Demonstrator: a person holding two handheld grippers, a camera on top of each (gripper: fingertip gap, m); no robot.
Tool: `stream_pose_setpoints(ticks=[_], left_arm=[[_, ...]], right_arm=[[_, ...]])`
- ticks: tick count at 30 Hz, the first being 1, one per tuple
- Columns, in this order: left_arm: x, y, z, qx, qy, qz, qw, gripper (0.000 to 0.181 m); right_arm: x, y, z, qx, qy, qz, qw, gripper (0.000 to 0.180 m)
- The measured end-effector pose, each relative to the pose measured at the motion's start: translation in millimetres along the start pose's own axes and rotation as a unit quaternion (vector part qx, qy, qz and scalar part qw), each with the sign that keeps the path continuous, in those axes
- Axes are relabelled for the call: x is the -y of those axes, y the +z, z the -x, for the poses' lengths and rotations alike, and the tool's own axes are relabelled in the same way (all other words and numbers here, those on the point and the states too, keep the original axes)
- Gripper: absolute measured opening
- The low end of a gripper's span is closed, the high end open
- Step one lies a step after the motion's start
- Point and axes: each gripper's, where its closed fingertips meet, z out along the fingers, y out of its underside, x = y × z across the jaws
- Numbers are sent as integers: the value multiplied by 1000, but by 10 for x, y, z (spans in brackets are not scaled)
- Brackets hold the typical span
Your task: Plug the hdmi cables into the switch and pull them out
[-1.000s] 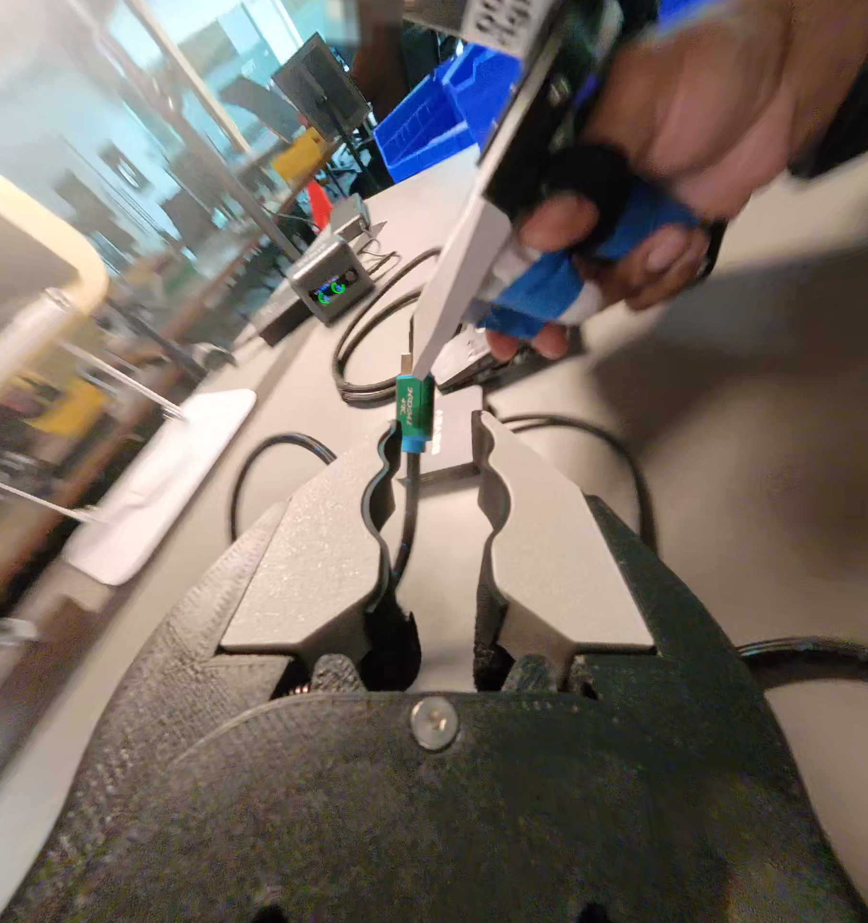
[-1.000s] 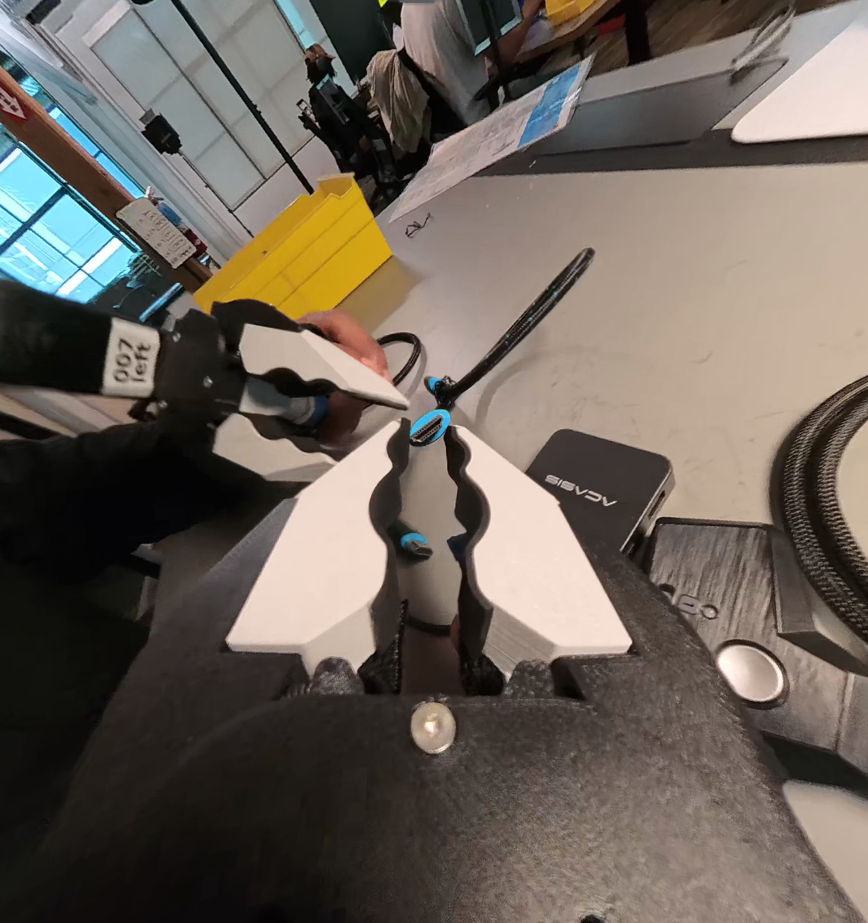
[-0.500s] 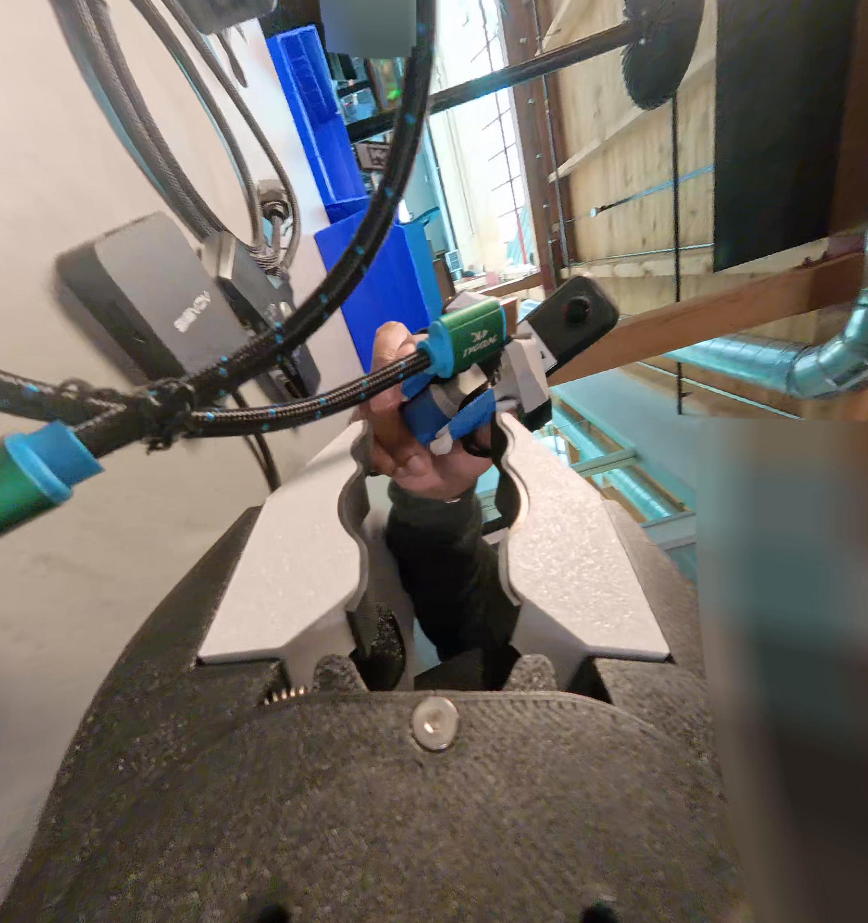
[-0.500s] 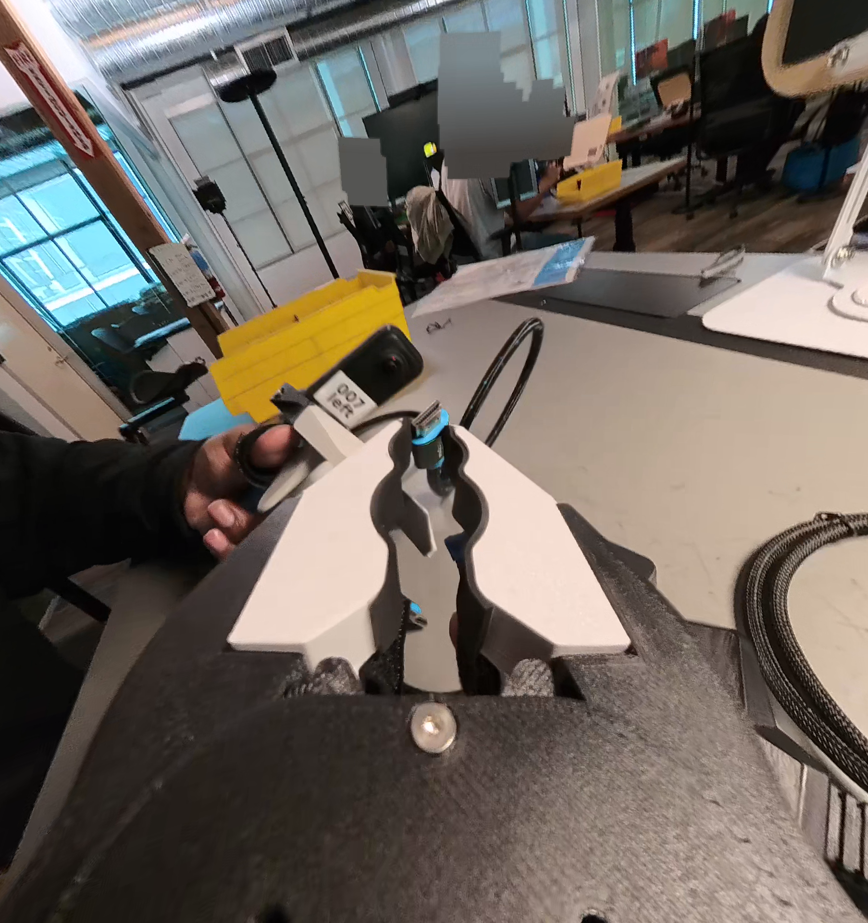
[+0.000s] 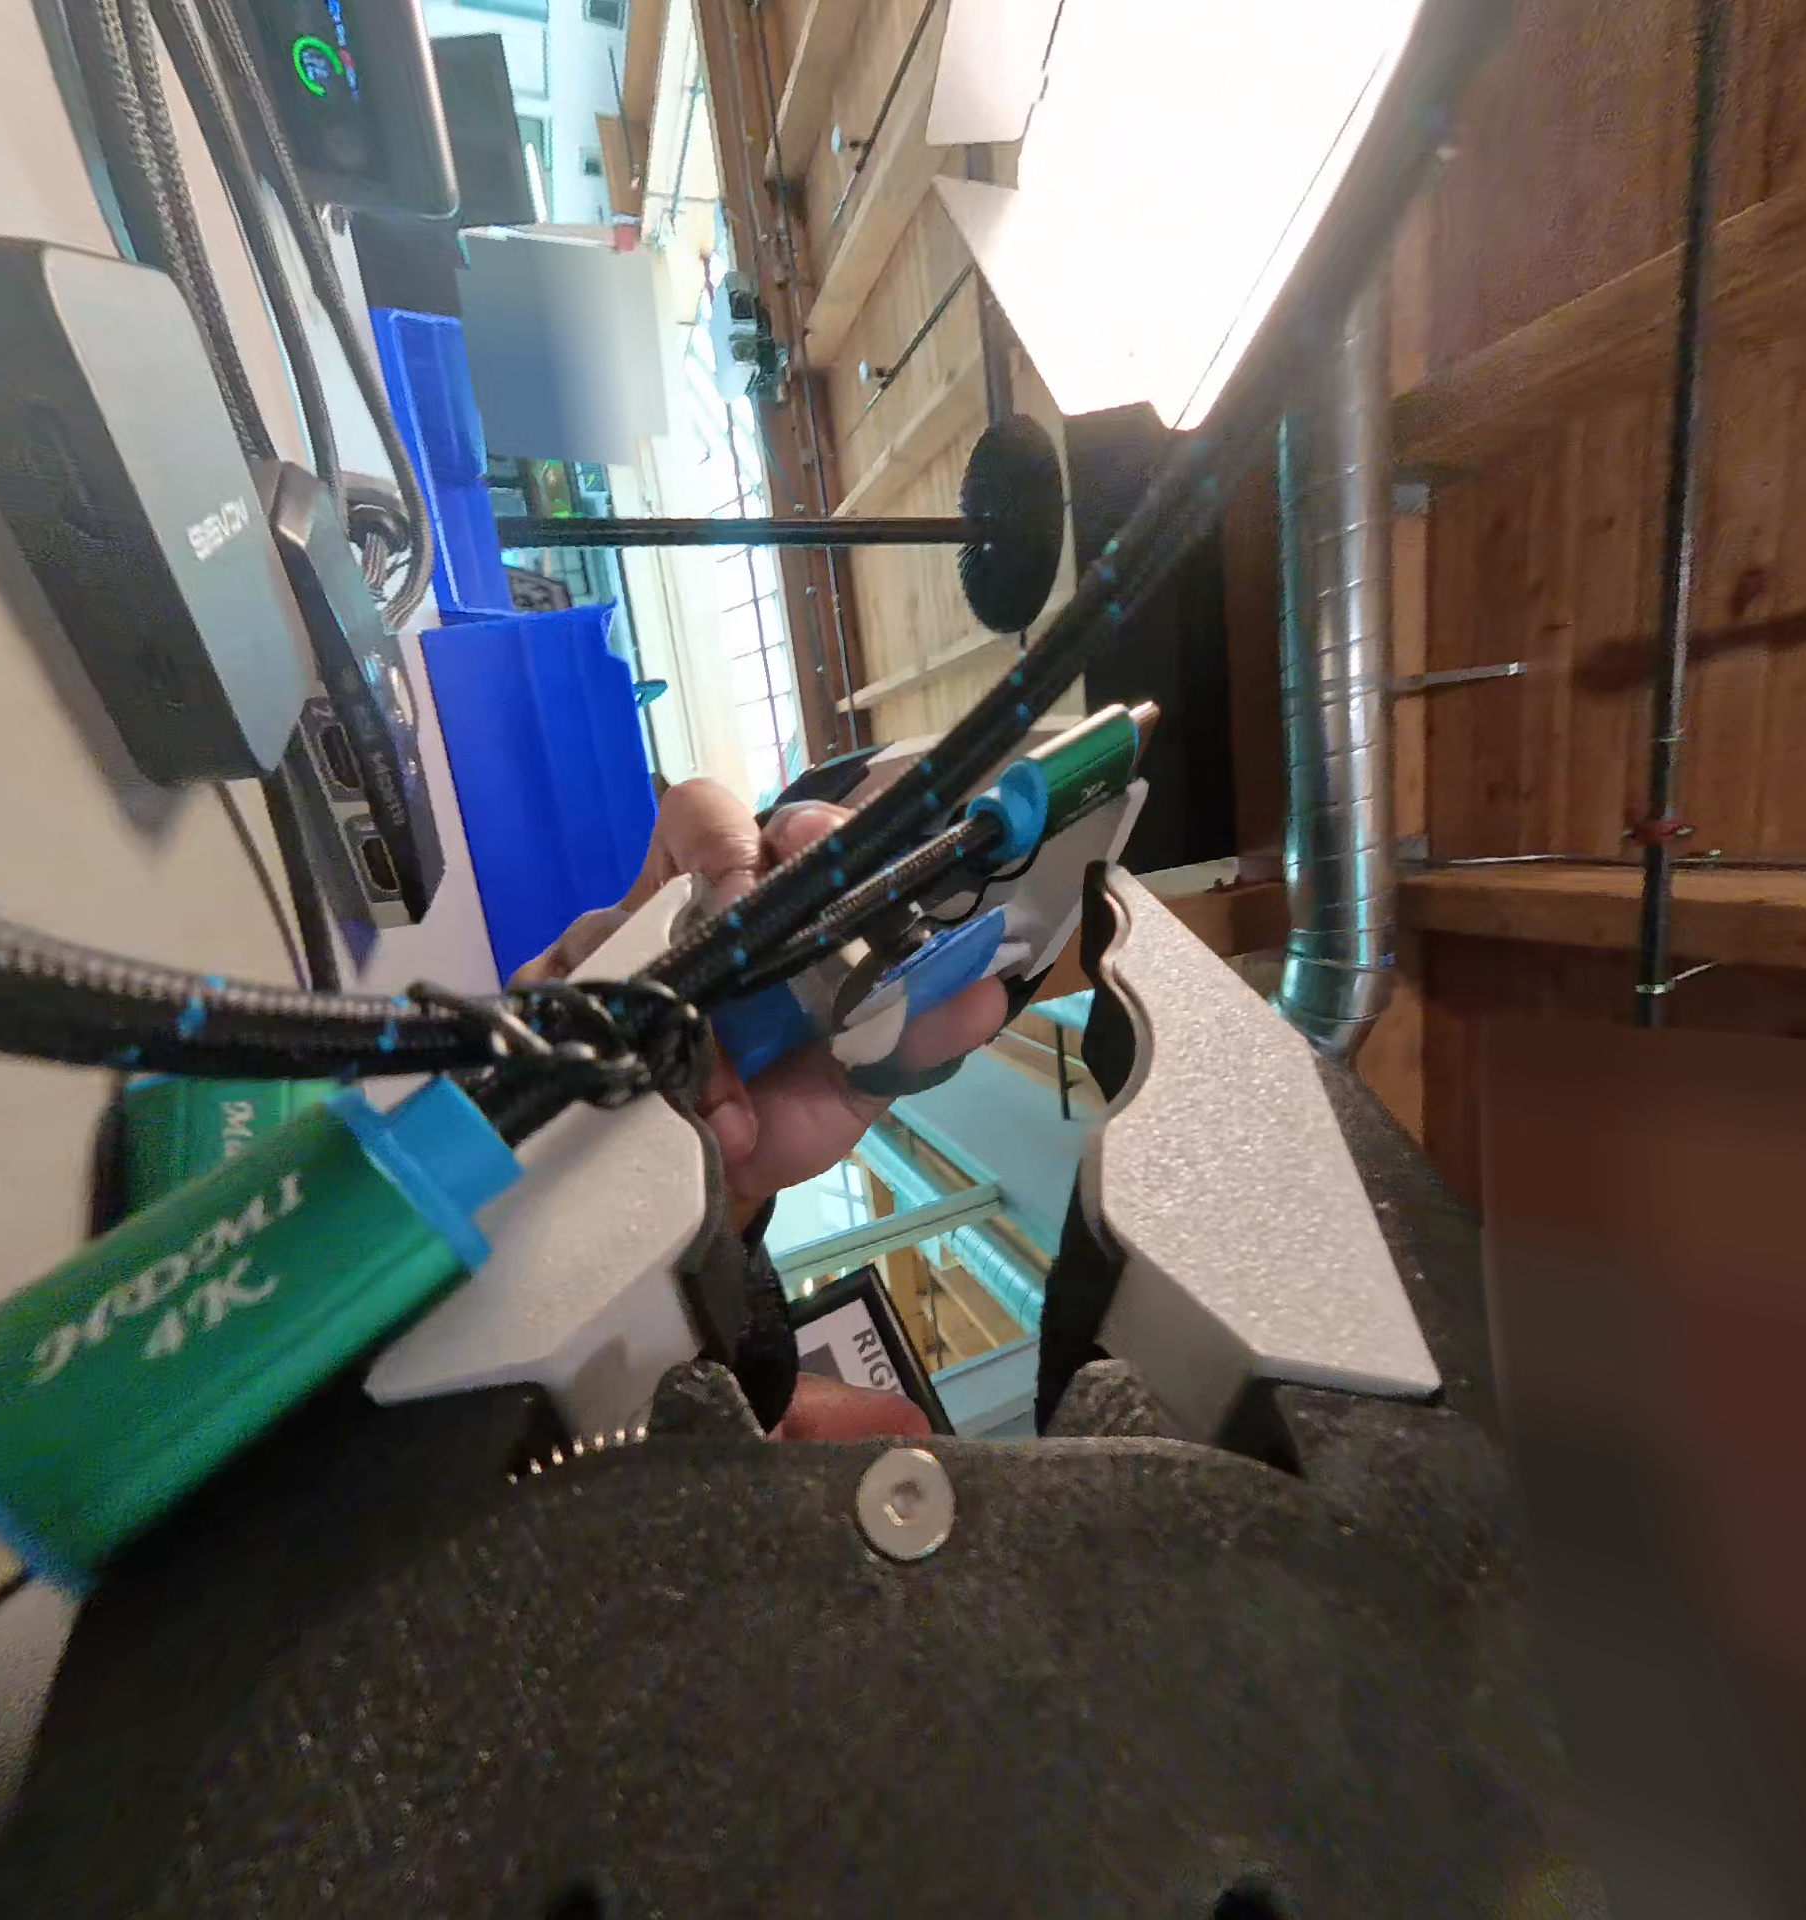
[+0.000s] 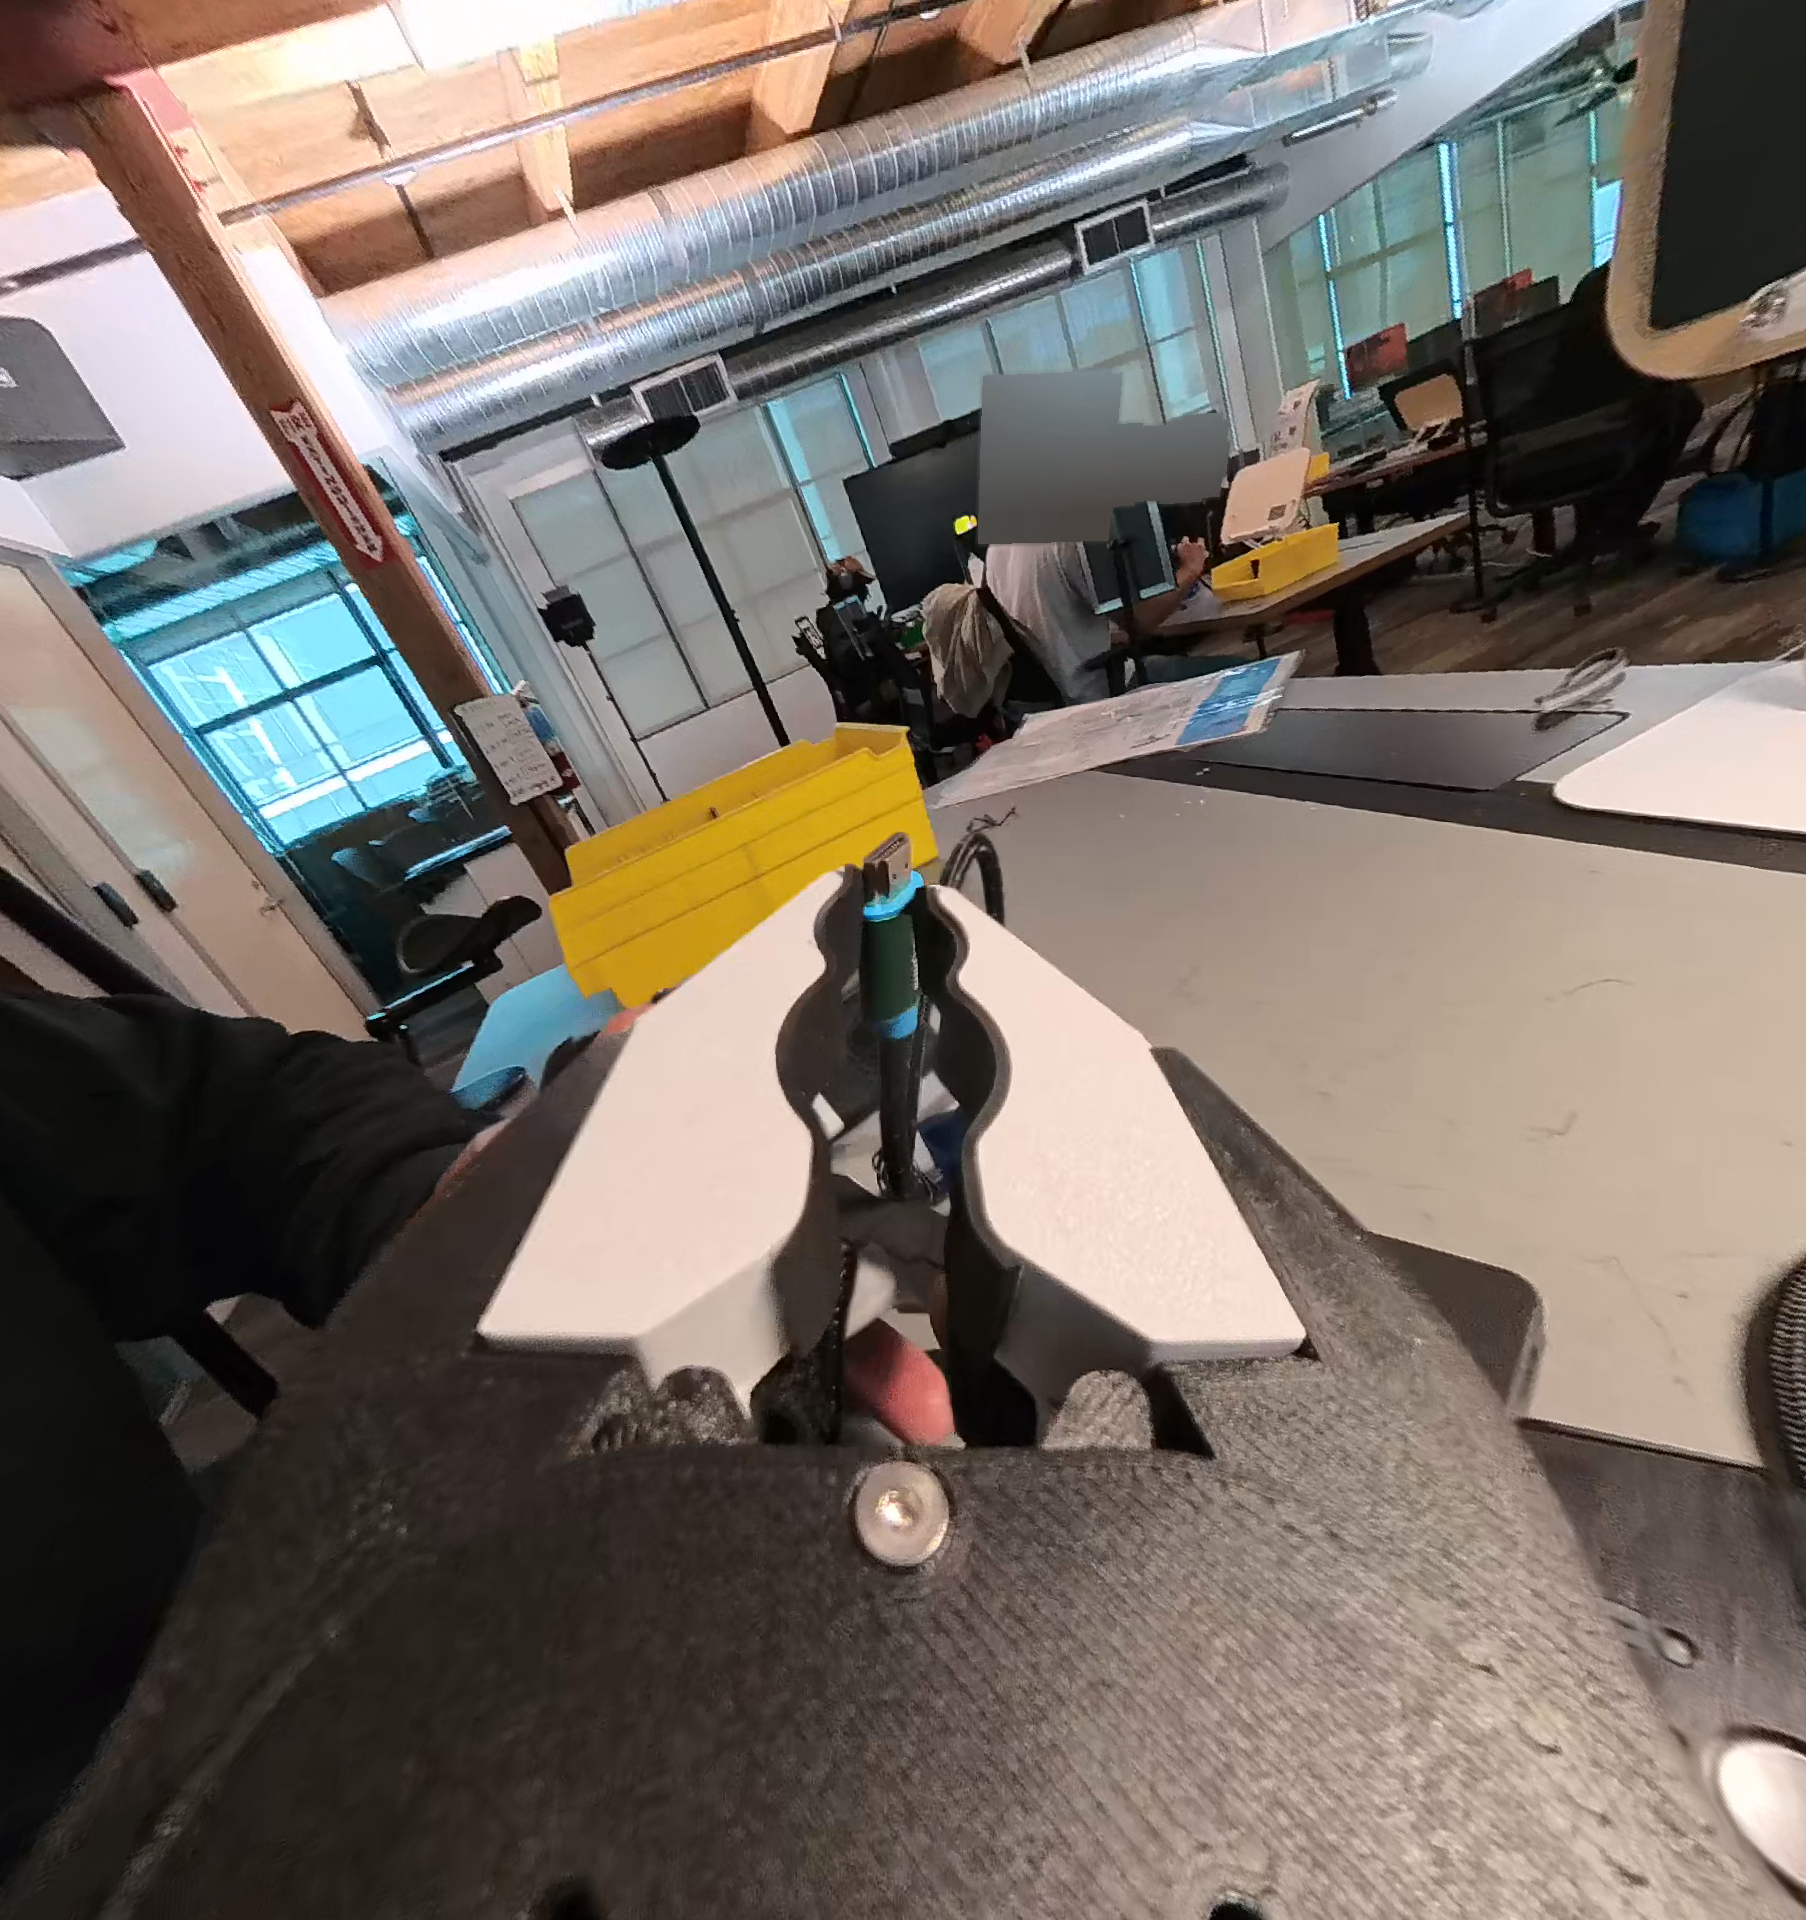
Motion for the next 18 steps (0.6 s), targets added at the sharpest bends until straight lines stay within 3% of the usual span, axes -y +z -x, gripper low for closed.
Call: stream_pose_setpoints(ticks=[5,8,14,18], left_arm=[[224,-126,-90,-10,45,-74,996,61],[425,-247,-249,-33,87,-124,988,39],[369,-211,-527,-84,169,-76,979,18],[382,-207,-512,-55,238,-57,968,3]], right_arm=[[-47,45,38,5,15,-6,1000,11],[-77,53,4,5,37,-8,999,10],[-196,88,-32,11,72,6,997,7],[-230,101,-26,12,74,15,997,5]])
